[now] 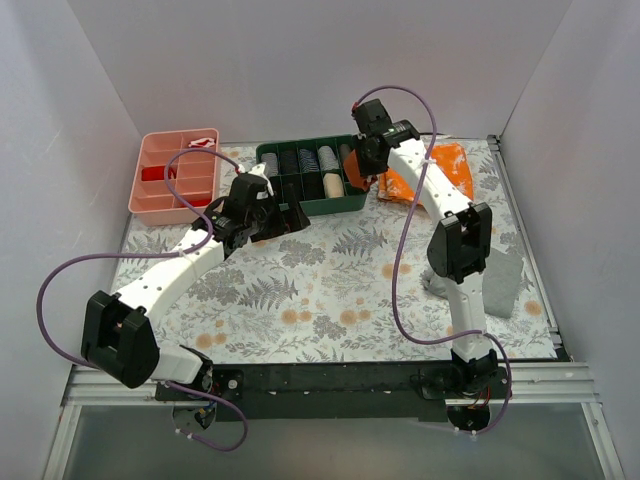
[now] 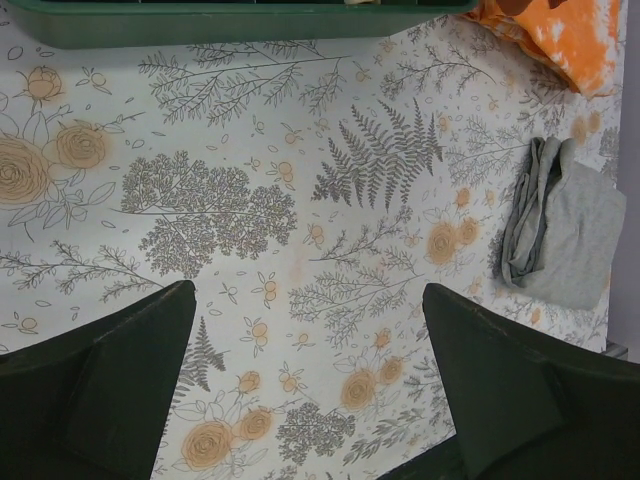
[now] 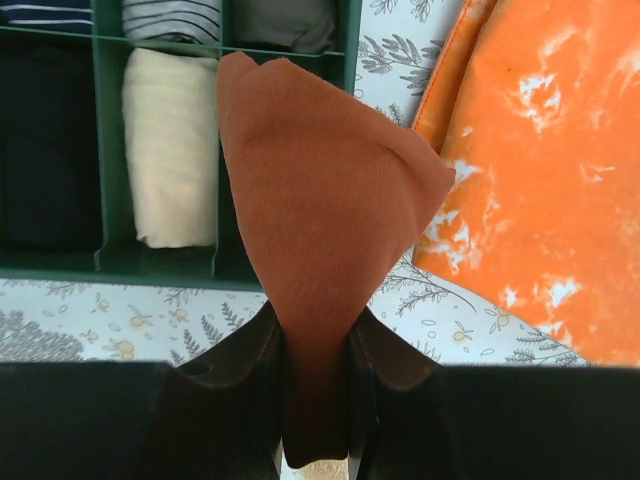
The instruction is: Roll the underwear
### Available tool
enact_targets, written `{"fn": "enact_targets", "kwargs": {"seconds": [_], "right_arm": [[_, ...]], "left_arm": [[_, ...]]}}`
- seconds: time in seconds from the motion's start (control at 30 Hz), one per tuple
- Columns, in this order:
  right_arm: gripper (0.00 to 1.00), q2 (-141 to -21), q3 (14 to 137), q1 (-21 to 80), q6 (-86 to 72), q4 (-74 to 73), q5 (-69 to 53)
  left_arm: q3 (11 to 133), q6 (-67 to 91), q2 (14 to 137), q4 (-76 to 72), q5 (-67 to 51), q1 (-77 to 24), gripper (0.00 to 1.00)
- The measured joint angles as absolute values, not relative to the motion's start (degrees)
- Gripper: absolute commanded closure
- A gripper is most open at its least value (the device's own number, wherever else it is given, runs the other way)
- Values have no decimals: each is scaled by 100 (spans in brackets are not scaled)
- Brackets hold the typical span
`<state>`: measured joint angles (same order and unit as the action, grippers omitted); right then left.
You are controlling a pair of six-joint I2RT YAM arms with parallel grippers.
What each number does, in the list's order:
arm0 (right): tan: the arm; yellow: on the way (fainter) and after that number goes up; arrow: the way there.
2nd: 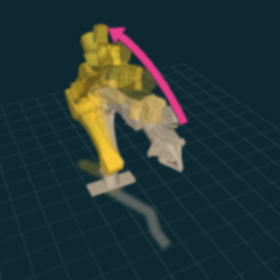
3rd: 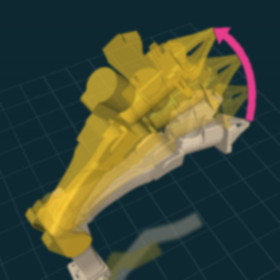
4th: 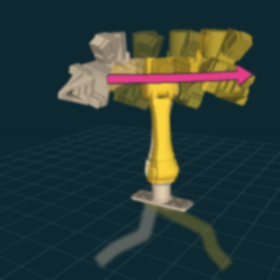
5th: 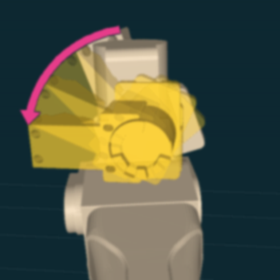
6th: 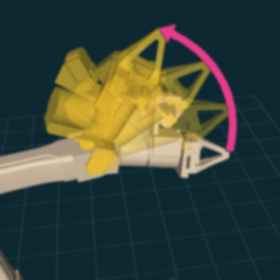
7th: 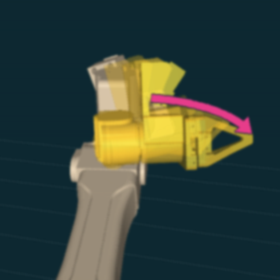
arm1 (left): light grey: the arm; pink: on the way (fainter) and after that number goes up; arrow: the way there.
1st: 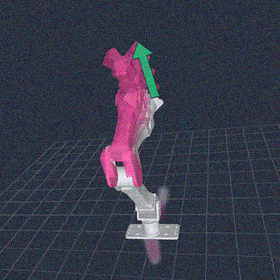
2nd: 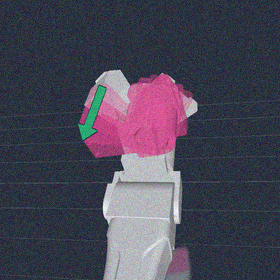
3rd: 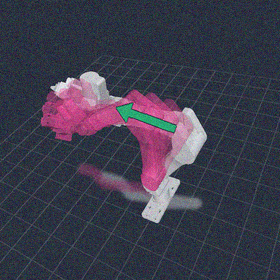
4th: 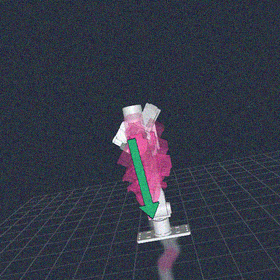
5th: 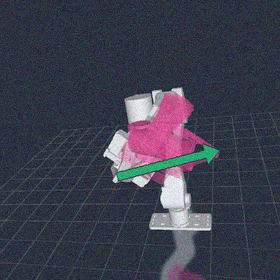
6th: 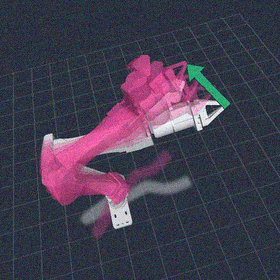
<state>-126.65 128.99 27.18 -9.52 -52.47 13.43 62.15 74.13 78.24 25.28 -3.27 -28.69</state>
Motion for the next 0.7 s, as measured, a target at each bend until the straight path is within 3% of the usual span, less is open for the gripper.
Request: {"fn": "enact_targets", "kwargs": {"seconds": [0.7], "right_arm": [[99,-13430,12886,2818,-276,-4742,1391]], "left_arm": [[5857,7397,7837,2526,-657,-2598,2]]}}
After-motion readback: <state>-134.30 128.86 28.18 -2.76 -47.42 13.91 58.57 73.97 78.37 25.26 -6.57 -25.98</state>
